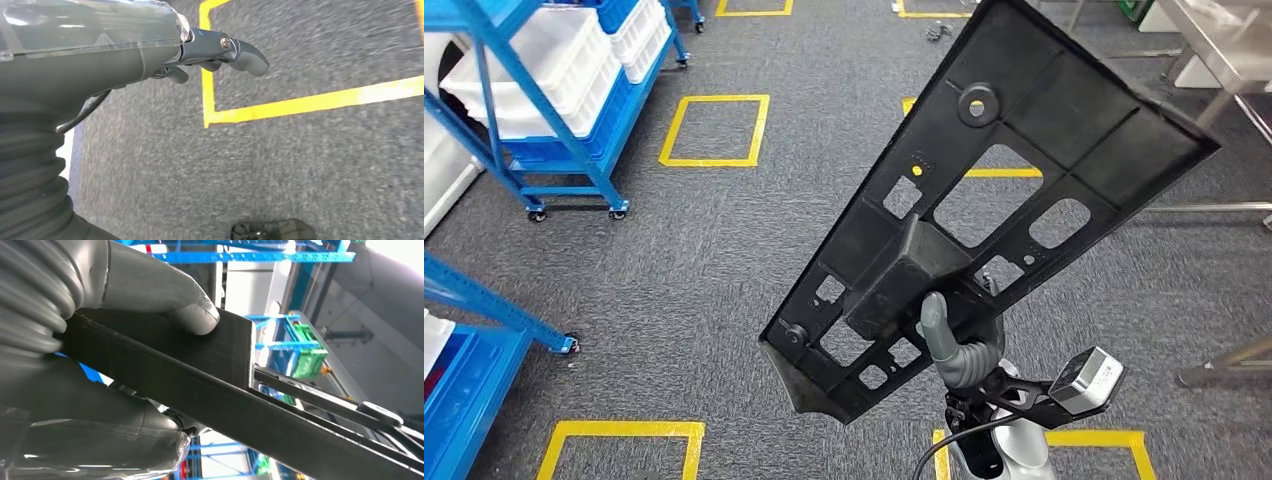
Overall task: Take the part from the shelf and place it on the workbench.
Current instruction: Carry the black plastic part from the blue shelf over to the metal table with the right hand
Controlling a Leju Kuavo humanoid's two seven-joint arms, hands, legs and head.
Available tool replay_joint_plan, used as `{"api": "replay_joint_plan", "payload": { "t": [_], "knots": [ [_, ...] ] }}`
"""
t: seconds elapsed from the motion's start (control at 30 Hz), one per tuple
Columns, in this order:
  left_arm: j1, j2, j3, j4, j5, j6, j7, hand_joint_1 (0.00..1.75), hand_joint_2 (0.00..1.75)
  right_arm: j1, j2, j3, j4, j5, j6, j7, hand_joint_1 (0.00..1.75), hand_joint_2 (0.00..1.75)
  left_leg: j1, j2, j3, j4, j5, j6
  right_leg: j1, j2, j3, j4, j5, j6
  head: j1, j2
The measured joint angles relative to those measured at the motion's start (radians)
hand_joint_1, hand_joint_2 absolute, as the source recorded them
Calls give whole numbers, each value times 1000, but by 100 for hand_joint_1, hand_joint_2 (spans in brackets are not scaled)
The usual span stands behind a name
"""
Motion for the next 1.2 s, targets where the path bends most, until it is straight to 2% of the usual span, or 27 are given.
{"api": "replay_joint_plan", "payload": {
  "t": [0.07,0.13,0.17,0.2,0.23,0.3,0.33,0.37,0.4,0.47,0.53,0.6,0.63,0.67,0.7,0.73,0.77,0.8,0.87,0.9,0.97,1.0,1.03,1.1,1.13,1.17,1.2],
  "knots": [
    [-1,5,-3,0,-3,-6,3,0,175,1,0,0,-7,2,-1,-3,175,175,5,-52,-37,88,-57,-6,-2,19,0,-3,4,-10,0,0],
    [4,6,-5,0,-4,-16,4,0,175,3,0,-1,-8,6,-3,-6,175,175,5,-75,-98,225,-117,-8,0,43,-1,-3,6,-15,0,0],
    [6,6,-5,0,-4,-22,2,0,175,4,0,-1,-9,8,-4,-6,175,175,5,-79,-119,268,-126,-8,2,56,-1,-2,7,-16,0,0],
    [7,6,-5,0,-2,-28,0,0,175,6,0,-1,-9,10,-4,-7,175,175,5,-81,-124,274,-115,-6,3,70,-1,-1,8,-17,0,0],
    [7,6,-6,0,-1,-34,-4,0,175,7,0,0,-9,12,-5,-7,175,175,5,-84,-109,239,-85,-3,3,83,-1,0,8,-17,0,0],
    [7,8,-6,0,4,-44,-11,0,175,8,0,1,-10,15,-3,-8,175,175,6,-118,-46,100,-15,5,4,107,-1,3,9,-14,0,0],
    [9,10,-6,0,6,-48,-15,0,175,9,0,3,-11,16,-1,-9,175,175,6,-137,-20,41,6,8,4,118,-3,4,10,-10,0,0],
    [11,12,-6,0,8,-50,-19,0,175,10,0,4,-11,16,1,-10,175,175,5,-152,-5,6,14,12,3,128,-6,5,13,-5,0,0],
    [14,13,-6,0,8,-52,-21,0,175,10,0,7,-10,16,3,-11,175,175,3,-155,0,-7,11,14,1,137,-9,4,15,1,0,0],
    [19,15,-6,0,7,-53,-23,0,175,12,0,11,-10,17,6,-14,175,175,3,-135,3,-18,20,26,-2,147,-15,0,21,15,0,0],
    [20,16,-6,0,2,-53,-23,0,175,10,-2,13,-10,17,7,-16,175,175,7,-113,5,-35,33,42,1,112,-33,32,-6,23,4,0],
    [21,16,-8,0,-4,-53,-22,0,175,9,-4,13,-11,16,8,-17,175,175,6,-91,4,-42,40,50,2,60,-79,134,-69,26,10,0],
    [23,17,-9,0,-7,-53,-21,0,175,9,-4,13,-10,16,8,-17,175,175,5,-77,3,-42,40,51,0,47,-106,195,-97,29,11,0],
    [23,17,-10,0,-8,-53,-20,0,175,10,-6,13,-10,16,8,-17,175,175,4,-64,2,-41,39,51,-2,41,-124,239,-110,31,11,0],
    [23,18,-11,0,-10,-53,-19,0,175,10,-7,13,-10,16,8,-17,175,175,4,-50,2,-39,37,50,-3,36,-127,250,-105,33,11,0],
    [22,18,-12,0,-10,-53,-19,0,175,11,-8,13,-10,16,8,-17,175,175,4,-38,2,-38,35,48,-4,30,-111,225,-84,35,11,0],
    [20,18,-13,0,-11,-53,-19,0,175,11,-9,13,-10,16,8,-17,175,175,4,-27,4,-36,33,45,-4,19,-79,168,-52,34,11,0],
    [19,18,-13,0,-11,-53,-19,0,175,10,-10,13,-10,16,8,-17,175,175,3,-17,5,-33,29,41,-2,-6,-41,100,-28,33,11,0],
    [18,19,-15,0,-12,-53,-19,0,175,9,-10,13,-11,15,8,-18,175,175,-2,1,7,-25,20,30,5,-39,5,8,-4,24,10,0],
    [17,19,-15,0,-13,-53,-18,0,175,8,-10,13,-12,15,8,-18,175,175,-5,11,8,-24,17,24,9,-43,10,-6,-5,19,9,0],
    [13,20,-18,0,-18,-53,-17,0,175,9,-10,14,-15,14,9,-19,175,175,-6,30,10,-23,13,14,9,-19,6,-9,-1,8,9,0],
    [10,20,-20,0,-20,-53,-17,0,175,10,-10,14,-17,14,10,-20,175,175,-3,22,9,-16,4,9,8,-8,6,-11,1,3,9,0],
    [7,20,-21,0,-21,-53,-17,0,175,10,-10,14,-18,13,11,-20,175,175,0,3,0,9,-16,4,5,2,6,-13,4,-3,8,0],
    [6,20,-22,0,-22,-53,-16,0,175,11,-9,14,-21,13,12,-22,175,175,5,-53,-46,121,-81,-2,2,23,6,-15,7,-10,8,0],
    [8,20,-22,0,-22,-53,-15,0,175,12,-9,14,-21,12,12,-23,175,175,5,-69,-79,193,-112,-4,3,35,6,-14,7,-12,8,0],
    [10,20,-22,0,-22,-53,-14,0,175,14,-9,14,-21,12,13,-23,175,175,5,-76,-105,249,-130,-5,3,48,6,-14,8,-13,8,0],
    [12,20,-22,0,-22,-53,-13,0,175,15,-10,14,-21,12,13,-23,175,175,5,-79,-118,273,-128,-5,3,62,6,-13,8,-13,8,0]
  ]
}}
